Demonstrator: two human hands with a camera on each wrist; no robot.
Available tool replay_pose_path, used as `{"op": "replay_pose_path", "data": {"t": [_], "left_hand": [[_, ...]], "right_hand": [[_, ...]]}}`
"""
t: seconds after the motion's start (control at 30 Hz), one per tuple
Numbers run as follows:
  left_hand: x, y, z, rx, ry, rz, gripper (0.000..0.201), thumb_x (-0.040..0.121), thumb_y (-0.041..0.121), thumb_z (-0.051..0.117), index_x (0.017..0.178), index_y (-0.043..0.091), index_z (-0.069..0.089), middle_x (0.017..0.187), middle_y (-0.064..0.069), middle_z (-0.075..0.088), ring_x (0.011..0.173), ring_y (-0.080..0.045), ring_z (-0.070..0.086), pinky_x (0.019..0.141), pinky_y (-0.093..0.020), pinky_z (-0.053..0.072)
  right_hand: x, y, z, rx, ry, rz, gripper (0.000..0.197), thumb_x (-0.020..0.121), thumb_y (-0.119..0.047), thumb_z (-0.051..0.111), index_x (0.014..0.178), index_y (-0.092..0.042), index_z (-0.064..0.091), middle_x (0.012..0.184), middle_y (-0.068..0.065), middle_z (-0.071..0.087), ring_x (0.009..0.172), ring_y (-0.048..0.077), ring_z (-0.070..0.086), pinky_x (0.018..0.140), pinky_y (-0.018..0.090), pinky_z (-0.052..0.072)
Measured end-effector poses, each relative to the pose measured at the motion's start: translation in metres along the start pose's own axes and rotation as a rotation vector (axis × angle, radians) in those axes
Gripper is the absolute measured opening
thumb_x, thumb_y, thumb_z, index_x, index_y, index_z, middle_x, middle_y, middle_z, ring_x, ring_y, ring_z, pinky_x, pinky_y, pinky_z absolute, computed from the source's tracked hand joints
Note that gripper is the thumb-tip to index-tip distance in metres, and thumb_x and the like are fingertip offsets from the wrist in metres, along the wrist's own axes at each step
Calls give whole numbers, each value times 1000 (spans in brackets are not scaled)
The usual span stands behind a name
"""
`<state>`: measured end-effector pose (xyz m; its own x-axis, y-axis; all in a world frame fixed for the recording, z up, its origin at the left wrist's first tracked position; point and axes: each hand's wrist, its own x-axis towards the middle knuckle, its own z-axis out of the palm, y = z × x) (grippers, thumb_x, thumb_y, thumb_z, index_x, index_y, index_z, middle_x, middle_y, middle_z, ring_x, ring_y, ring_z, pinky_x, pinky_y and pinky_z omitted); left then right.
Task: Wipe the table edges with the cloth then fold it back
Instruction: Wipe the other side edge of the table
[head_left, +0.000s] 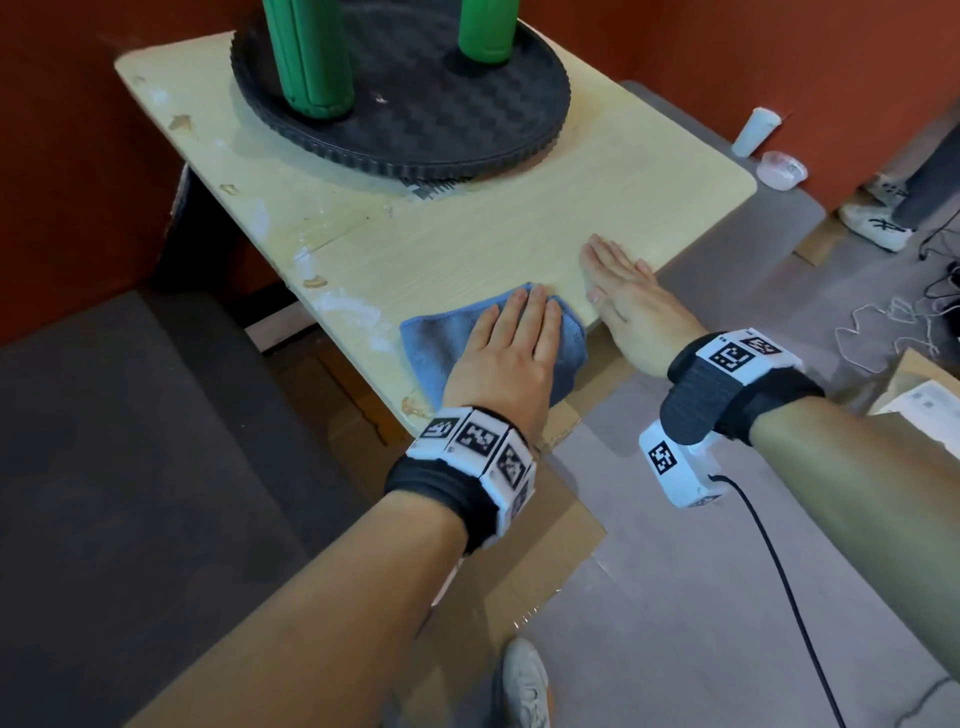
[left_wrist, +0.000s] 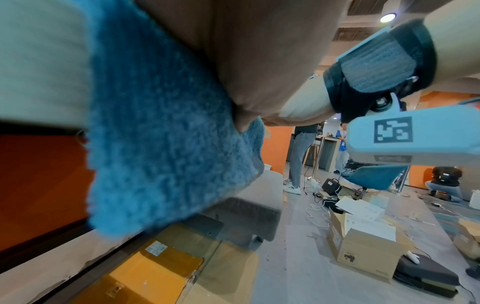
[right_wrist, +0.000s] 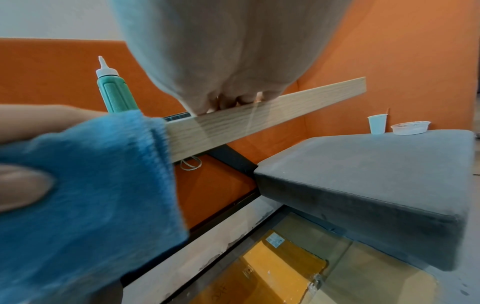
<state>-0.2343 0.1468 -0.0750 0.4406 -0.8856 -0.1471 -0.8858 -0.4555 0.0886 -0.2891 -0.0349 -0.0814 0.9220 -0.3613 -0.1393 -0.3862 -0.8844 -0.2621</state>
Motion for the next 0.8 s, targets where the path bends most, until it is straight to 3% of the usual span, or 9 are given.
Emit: {"op": "replay_pose_path", "data": {"t": [0.27, 0.47, 0.53, 0.63, 0.7, 0.8], "left_hand": [[-24, -18, 9, 21, 4, 92, 65, 99, 20, 22, 149, 7, -17, 158, -9, -19, 147, -23, -16, 120, -37, -8], [-24, -20, 5, 11, 27, 109, 63, 99, 16, 20, 148, 7, -17, 158, -9, -20, 147, -23, -16, 120, -37, -8], [-33, -28, 11, 0, 34, 131, 60, 94, 15, 6, 149, 8, -17, 158, -9, -21, 147, -23, -17, 120, -36, -8], [-47, -38, 15, 11, 47, 160, 77, 73, 19, -18, 149, 9, -14, 159, -8, -18, 147, -23, -14, 116, -34, -12], [-44, -37, 13, 38, 49, 153, 71, 79, 19, -14, 149, 8, -15, 159, -9, -17, 147, -24, -14, 116, -34, -12], [-37, -30, 11, 59, 20, 138, 60, 96, 15, 10, 148, 6, -17, 158, -10, -20, 147, -24, -16, 120, -37, -9]], "right_hand": [[-3, -11, 0, -2, 21, 59, 51, 102, -21, 20, 150, -10, 6, 160, 5, 1, 148, 15, -2, 121, 35, 2], [-10, -37, 13, 1, 83, -22, 51, 101, -17, 23, 150, -11, 9, 160, 2, 4, 148, 13, 1, 121, 32, 4], [-10, -39, 14, 1, 69, -31, 50, 101, -14, 23, 150, -12, 10, 160, 3, 5, 148, 12, 2, 121, 32, 4], [-12, -37, 14, 13, 50, -39, 50, 102, -14, 22, 151, -13, 10, 160, 3, 4, 148, 13, 1, 121, 32, 3], [-11, -37, 15, 10, 44, -34, 51, 102, -14, 22, 151, -13, 10, 160, 4, 4, 148, 14, 1, 121, 33, 3], [-11, -40, 15, 16, 62, -23, 49, 102, -15, 22, 150, -12, 12, 160, 5, 6, 148, 15, 3, 121, 36, 4]]}}
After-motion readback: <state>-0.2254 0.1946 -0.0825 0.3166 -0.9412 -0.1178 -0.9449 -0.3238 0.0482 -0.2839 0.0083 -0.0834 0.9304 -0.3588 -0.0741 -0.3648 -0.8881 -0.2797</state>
